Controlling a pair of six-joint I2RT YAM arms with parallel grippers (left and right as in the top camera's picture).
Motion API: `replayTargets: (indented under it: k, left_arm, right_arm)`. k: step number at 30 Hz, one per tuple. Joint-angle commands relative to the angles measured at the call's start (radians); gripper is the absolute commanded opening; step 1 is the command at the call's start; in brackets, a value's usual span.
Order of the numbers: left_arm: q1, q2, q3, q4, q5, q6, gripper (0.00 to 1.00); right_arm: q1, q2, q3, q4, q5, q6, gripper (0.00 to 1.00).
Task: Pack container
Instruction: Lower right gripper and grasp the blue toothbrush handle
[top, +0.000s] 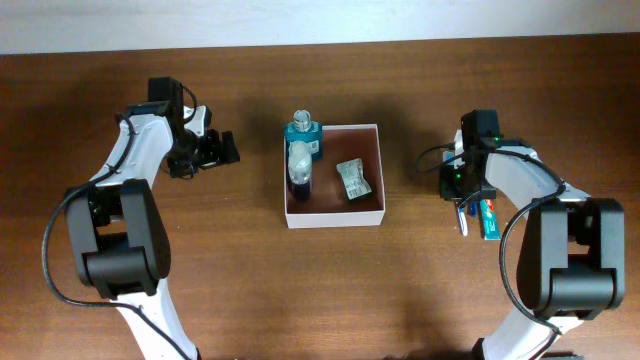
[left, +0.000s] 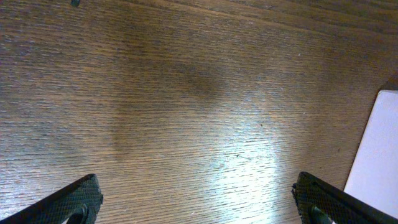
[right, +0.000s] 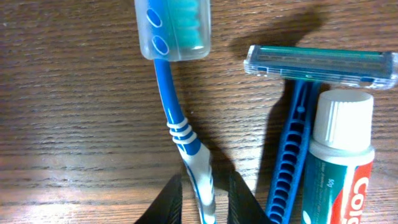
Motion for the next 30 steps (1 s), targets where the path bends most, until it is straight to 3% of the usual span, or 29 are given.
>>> replayTargets:
  k: [1,4,8,10,12,16,18,30]
  left_arm:
    - [0.002,-0.004,-0.003,0.002,-0.003,0.012,0.99]
    - [0.002,-0.004,-0.003,0.002,-0.003,0.012,0.99]
    - [0.002,-0.004,-0.003,0.002,-0.003,0.012,0.99]
    - [0.002,-0.004,-0.003,0.002,-0.003,0.012,0.99]
    - [0.002,-0.004,-0.003,0.002,-0.003,0.012,0.99]
    - [0.002,-0.004,-0.003,0.002,-0.003,0.012,0.99]
    - [0.002,-0.004,-0.003,0.002,-0.003,0.012,0.99]
    - [0.002,-0.004,-0.003,0.002,-0.003,0.012,0.99]
  right_arm:
    - [-0.002,0.018,-0.011,-0.009,-0.037,0.003,0.17]
    - [-0.002,0.018,-0.011,-0.009,-0.037,0.003,0.12]
    - [-0.002,0.018,-0.011,-0.013,-0.037,-0.038,0.13]
    - [-0.002,0.018,-0.011,-0.018,-0.037,-0.060,0.35]
    - [-0.002,0.018,-0.011,-0.021,-0.037,-0.069,0.37]
    - [-0.002,0.018,-0.011,-0.021,-0.046,-0.071,0.09]
    - [-0.002,0.018,-0.011,-0.020,-0.053,-0.071,0.04]
    - [-0.002,0.018,0.060,-0.053,-0.087,-0.071,0.04]
